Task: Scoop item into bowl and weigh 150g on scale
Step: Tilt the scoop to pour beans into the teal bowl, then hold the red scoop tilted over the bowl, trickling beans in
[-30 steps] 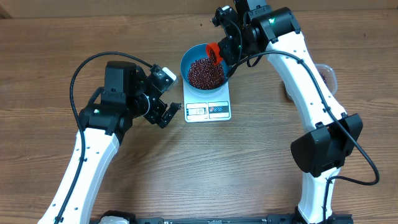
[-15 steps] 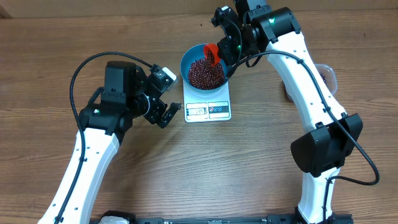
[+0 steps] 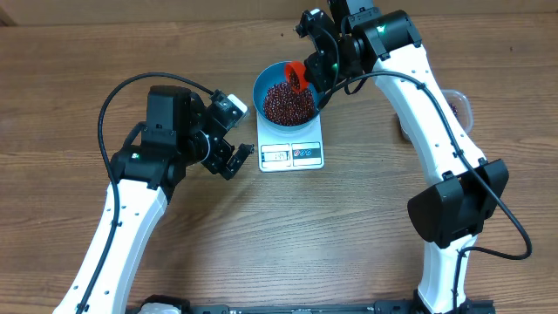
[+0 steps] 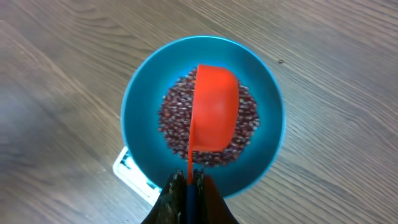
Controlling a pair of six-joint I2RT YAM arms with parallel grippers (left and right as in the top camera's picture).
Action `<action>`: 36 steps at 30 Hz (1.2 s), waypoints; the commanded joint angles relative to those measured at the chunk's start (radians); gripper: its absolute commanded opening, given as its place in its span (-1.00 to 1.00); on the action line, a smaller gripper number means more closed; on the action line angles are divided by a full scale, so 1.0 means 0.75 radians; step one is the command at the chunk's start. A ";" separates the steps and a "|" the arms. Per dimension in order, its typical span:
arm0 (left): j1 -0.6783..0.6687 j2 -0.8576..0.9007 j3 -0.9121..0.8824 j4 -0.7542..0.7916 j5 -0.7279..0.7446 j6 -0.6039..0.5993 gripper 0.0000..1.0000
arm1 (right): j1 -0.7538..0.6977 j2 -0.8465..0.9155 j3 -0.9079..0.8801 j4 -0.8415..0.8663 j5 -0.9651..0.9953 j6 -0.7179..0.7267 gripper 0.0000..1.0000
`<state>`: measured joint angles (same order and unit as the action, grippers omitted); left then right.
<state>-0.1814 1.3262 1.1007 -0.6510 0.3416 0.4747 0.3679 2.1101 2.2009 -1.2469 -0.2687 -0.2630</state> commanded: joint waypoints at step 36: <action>0.005 0.006 0.030 0.001 0.023 0.016 0.99 | -0.094 -0.025 0.052 -0.030 -0.172 -0.036 -0.92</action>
<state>-0.1814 1.3262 1.1007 -0.6506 0.3416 0.4747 0.2821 2.1101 2.2009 -1.2739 -0.4320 -0.2695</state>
